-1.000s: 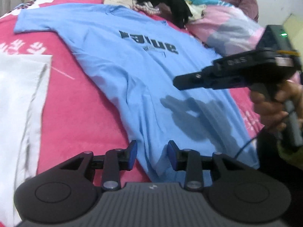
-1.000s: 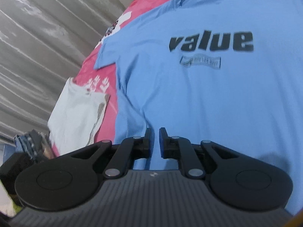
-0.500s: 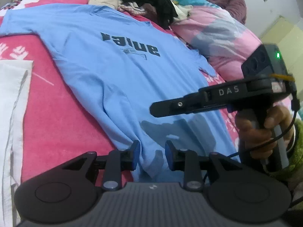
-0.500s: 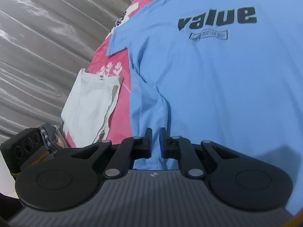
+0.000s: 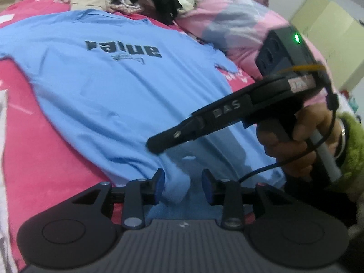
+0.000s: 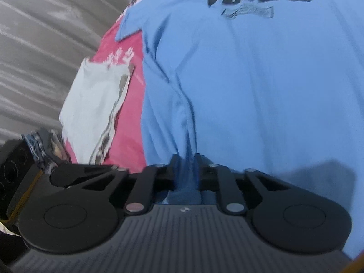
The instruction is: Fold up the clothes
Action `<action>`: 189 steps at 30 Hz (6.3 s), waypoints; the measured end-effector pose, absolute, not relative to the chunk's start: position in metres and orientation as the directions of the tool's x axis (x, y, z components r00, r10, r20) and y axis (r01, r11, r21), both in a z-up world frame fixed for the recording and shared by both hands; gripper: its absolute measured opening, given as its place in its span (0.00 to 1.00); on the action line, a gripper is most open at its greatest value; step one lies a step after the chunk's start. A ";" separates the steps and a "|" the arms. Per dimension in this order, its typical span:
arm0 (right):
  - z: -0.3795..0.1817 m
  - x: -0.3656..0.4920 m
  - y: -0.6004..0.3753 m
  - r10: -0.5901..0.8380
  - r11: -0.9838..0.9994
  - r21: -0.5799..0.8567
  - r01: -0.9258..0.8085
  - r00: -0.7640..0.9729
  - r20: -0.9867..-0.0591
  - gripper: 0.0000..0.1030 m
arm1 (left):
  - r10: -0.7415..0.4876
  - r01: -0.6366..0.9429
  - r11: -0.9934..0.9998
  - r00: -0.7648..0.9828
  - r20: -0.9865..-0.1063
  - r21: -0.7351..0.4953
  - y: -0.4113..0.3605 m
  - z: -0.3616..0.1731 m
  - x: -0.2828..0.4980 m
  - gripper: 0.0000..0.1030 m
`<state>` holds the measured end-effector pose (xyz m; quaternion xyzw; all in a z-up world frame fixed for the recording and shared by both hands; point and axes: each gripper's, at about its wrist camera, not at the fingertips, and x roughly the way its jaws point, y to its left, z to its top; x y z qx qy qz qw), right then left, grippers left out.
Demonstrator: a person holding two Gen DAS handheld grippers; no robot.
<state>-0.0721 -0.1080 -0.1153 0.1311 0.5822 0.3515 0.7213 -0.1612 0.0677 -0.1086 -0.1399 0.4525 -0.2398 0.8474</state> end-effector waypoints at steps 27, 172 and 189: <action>-0.108 -0.106 -0.124 0.681 0.654 0.572 -0.495 0.058 -0.730 0.09 | -0.517 0.114 0.833 0.511 -0.687 -0.541 0.106 -0.101 -0.150 0.35; -0.078 -0.118 -0.226 0.337 0.633 0.193 -0.750 0.043 -0.940 0.17 | -0.079 -0.376 0.870 0.534 -0.842 -0.320 0.252 -0.041 -0.161 0.31; -0.102 -0.045 -0.127 0.585 0.615 0.485 -0.622 -0.052 -0.809 0.18 | 0.018 -0.527 0.745 0.629 -0.777 -0.409 0.335 -0.130 0.003 0.42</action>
